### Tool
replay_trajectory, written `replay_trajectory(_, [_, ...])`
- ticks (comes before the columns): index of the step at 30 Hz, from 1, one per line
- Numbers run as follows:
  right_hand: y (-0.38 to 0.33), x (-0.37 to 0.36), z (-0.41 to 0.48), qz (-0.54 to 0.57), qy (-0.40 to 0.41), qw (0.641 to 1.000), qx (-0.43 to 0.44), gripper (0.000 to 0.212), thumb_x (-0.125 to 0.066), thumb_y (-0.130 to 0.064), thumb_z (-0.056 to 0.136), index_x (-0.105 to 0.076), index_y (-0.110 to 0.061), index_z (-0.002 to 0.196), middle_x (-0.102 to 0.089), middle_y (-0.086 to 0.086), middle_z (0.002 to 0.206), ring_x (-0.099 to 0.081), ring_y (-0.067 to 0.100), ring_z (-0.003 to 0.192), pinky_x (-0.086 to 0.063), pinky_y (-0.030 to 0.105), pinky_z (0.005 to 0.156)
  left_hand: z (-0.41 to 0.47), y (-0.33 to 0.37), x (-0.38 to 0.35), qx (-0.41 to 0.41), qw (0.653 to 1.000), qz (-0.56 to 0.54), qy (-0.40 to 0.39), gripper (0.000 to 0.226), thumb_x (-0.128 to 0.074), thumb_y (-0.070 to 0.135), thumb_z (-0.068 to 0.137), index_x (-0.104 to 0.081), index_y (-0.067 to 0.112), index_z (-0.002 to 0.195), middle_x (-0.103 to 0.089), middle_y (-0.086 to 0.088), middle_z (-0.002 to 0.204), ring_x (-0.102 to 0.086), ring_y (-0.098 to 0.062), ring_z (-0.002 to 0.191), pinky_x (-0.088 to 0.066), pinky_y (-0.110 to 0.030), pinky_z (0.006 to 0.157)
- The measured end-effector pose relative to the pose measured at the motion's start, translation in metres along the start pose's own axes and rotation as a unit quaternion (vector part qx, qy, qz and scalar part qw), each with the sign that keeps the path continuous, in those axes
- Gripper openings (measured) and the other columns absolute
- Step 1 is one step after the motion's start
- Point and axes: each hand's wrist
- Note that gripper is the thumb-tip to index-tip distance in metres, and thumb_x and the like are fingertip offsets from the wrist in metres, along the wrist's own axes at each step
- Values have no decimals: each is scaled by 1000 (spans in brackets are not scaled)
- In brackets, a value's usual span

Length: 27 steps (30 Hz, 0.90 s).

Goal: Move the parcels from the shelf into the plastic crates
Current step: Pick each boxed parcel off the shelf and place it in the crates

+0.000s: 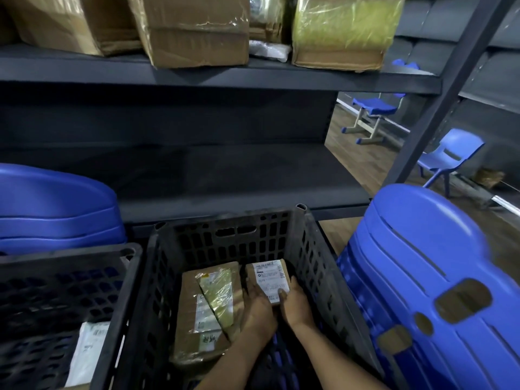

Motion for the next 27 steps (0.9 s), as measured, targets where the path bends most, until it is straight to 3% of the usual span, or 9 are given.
replay_trajectory(4, [-2,8,-11,-113,-3,990,79,56,-48,-26,96,-29,-9,147,-41,7,145,-42,22,132,-36,30,107,-5,4,15,5,991,120,-53,65,-39,25,97,-11,1,150,-9,-17,158,-15,-29,145,-24,-35,117])
replay_trajectory(7, [4,9,-20,-246,-18,948,200,53,-73,-19,72,-60,-10,123,-64,5,120,-64,19,108,-54,25,88,-26,19,33,-45,964,245,-93,57,-36,18,98,-18,0,148,-24,-18,153,-27,-31,141,-26,-36,115])
replay_trajectory(9, [7,2,-20,-321,-80,922,200,38,-57,-18,64,-73,-17,99,-75,1,89,-72,15,79,-58,22,67,-31,22,34,-63,936,318,-139,57,-37,17,97,-19,1,149,-27,-18,152,-28,-32,140,-21,-39,116])
replay_trajectory(11, [1,3,-24,-385,-128,888,215,51,-33,-17,68,-78,-18,92,-75,5,95,-72,16,84,-56,20,70,-23,19,28,-61,917,352,-178,56,-32,20,99,-15,3,150,-22,-16,156,-22,-30,143,-15,-40,118])
replay_trajectory(13, [-10,13,-30,-410,-166,867,230,58,-19,-8,88,-52,-5,135,-43,18,145,-45,27,133,-37,30,108,-18,16,25,-52,915,354,-188,53,-25,20,102,-12,5,151,-17,-14,158,-14,-28,146,-7,-41,120])
replay_trajectory(14, [-8,17,-29,-432,-161,849,257,54,-14,-7,97,-27,-3,149,-16,16,157,-19,29,145,-19,36,118,-18,14,25,-48,918,347,-184,53,-23,20,103,-10,6,152,-14,-12,159,-10,-26,147,-4,-41,120])
replay_trajectory(16, [-14,27,-33,-440,-215,846,212,51,-14,-9,103,-4,-6,152,6,9,160,4,27,148,-4,38,120,-24,9,28,-47,923,340,-175,53,-23,20,103,-9,6,152,-8,-10,160,-4,-24,148,0,-42,120])
replay_trajectory(22, [-55,78,-65,-411,-220,860,209,61,-30,-16,100,0,-9,153,11,3,160,7,22,148,-4,34,120,-70,16,86,-24,923,359,-134,69,-39,27,98,-1,7,152,0,-12,161,-4,-28,148,-3,-47,119])
replay_trajectory(27, [-132,134,-106,-393,-157,864,273,65,-33,-17,98,0,-7,153,7,8,161,6,24,148,-2,34,120,-116,60,180,-53,929,361,-64,63,-27,30,99,-3,5,152,-6,-11,161,-7,-27,148,-3,-39,122])
Point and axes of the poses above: each hand's wrist, its own z-axis towards the middle knuckle, its own x-axis out of the back of the hand, y = z × x
